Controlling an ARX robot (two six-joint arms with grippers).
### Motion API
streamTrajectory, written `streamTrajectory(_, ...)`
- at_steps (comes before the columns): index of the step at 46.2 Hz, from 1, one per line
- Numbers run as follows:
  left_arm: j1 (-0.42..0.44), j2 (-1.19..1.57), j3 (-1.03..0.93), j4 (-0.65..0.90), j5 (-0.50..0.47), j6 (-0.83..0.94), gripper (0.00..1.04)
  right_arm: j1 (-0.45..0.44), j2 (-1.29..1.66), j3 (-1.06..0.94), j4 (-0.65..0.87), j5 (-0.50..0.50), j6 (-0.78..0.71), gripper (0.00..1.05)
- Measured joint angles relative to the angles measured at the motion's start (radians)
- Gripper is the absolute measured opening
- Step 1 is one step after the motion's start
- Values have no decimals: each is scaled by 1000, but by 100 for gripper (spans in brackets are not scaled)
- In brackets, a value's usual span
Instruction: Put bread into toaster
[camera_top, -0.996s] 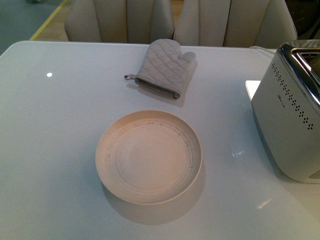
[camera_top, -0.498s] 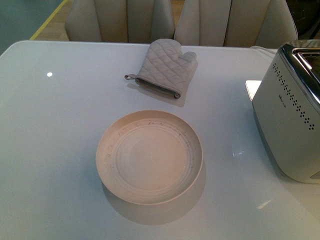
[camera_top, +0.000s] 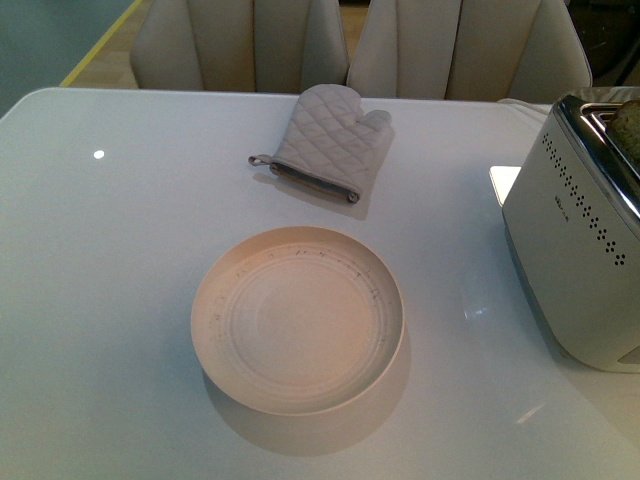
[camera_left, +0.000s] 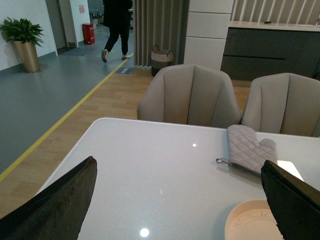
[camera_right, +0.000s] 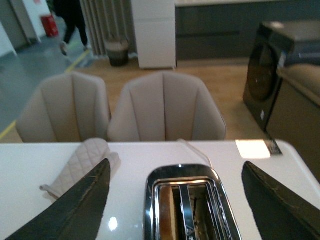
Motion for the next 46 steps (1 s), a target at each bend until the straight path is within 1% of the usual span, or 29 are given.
streamTrajectory(4,0,0,0,0,0,0,98,5,-104,-98,53,-8,-9,63)
streamTrajectory(5,0,0,0,0,0,0,98,22,-123,-124,63,24,-12,57)
streamTrajectory(7,0,0,0,0,0,0,98,51,-139,-158,70,66,-16,50)
streamTrajectory(11,0,0,0,0,1,0,98,82,-161,-222,80,65,-20,36)
streamTrajectory(12,0,0,0,0,0,0,98,85,-164,-229,81,64,-21,35)
streamTrajectory(18,0,0,0,0,0,0,98,87,-217,-291,96,74,-22,13)
streamTrajectory(20,0,0,0,0,0,0,98,87,-238,-309,99,75,-22,5)
streamTrajectory(21,0,0,0,0,0,0,98,87,-250,-319,100,75,-27,2)
streamTrajectory(32,0,0,0,0,0,0,98,88,-356,-410,87,75,-25,2)
streamTrajectory(46,0,0,0,0,0,0,98,88,-475,-466,23,75,-25,2)
